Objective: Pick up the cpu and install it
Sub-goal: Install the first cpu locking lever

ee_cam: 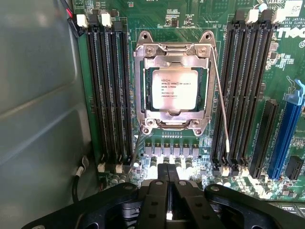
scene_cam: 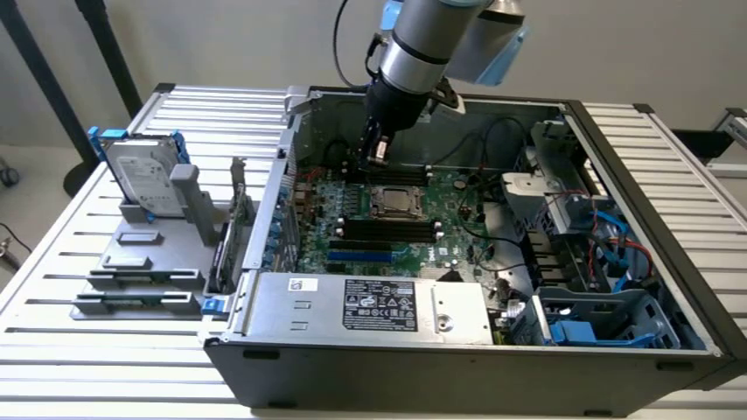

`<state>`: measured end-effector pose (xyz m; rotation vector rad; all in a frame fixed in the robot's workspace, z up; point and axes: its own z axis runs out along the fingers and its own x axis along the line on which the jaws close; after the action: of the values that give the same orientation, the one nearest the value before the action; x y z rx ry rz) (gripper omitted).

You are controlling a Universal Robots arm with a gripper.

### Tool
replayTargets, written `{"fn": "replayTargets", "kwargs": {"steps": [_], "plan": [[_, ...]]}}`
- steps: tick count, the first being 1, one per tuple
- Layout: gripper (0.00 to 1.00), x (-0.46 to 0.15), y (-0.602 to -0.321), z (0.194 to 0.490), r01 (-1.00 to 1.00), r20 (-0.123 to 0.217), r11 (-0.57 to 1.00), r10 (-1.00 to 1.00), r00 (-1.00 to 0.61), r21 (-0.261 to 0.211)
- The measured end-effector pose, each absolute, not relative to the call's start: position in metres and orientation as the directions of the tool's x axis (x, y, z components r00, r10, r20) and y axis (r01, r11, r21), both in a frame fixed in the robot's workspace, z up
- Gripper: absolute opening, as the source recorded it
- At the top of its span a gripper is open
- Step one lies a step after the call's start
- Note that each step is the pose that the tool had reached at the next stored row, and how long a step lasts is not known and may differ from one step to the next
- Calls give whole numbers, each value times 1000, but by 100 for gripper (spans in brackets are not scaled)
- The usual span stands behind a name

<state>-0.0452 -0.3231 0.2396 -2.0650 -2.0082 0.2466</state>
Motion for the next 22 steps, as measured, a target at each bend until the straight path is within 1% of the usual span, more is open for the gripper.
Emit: {"fn": "replayTargets", "kwargs": {"steps": [9, 16, 22], "plan": [[11, -50, -323, 240, 956, 53, -19, 998, 36, -294], [11, -69, -323, 240, 955, 74, -25, 996, 49, -294], [11, -73, -323, 240, 953, 84, -72, 991, 101, -295]]}}
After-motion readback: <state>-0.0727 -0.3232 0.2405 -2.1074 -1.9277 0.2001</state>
